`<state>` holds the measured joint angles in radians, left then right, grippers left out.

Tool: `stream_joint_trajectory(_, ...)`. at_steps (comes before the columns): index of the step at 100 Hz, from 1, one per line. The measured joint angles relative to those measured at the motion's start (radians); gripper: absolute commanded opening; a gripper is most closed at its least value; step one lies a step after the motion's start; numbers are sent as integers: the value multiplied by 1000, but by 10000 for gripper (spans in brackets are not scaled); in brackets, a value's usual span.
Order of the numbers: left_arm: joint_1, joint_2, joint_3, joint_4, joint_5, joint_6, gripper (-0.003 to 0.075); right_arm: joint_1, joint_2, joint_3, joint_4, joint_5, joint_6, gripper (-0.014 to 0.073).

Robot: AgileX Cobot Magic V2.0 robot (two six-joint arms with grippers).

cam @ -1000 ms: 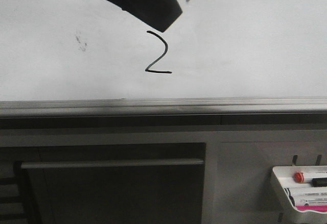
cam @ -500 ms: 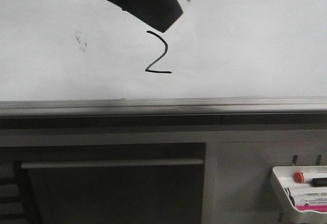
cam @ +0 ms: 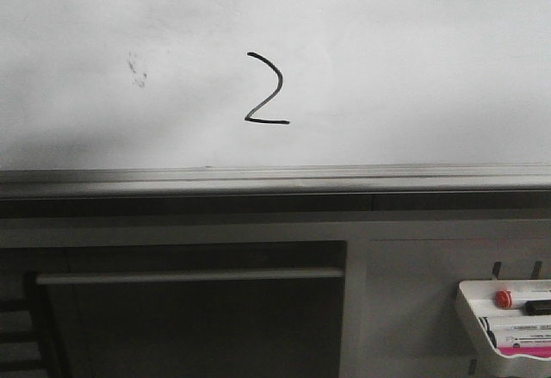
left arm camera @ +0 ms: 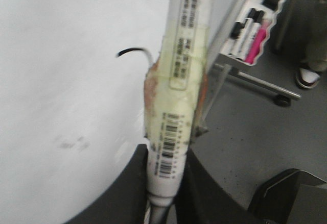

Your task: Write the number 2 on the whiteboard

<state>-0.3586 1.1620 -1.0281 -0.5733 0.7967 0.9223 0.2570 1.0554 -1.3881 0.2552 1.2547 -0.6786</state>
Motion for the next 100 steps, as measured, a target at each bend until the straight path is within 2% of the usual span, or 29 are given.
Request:
stream_joint_trajectory(23,266,-16,124,-89,-122,-51,-18,-9,-79,78,0,17,3,332)
stream_joint_trajectory(40,372,-16,175,-182,-222,-60,-18,-9,-81,88,0,17,5,332)
stream_joint_trajectory(75,391,-16,181,-220,-302,-59,-18,-11,-81,88,2,17,6,332)
stream_joint_trajectory(100,391,48,181,-220,-282,-59,-18,-11,-81,88,10,17,6,332)
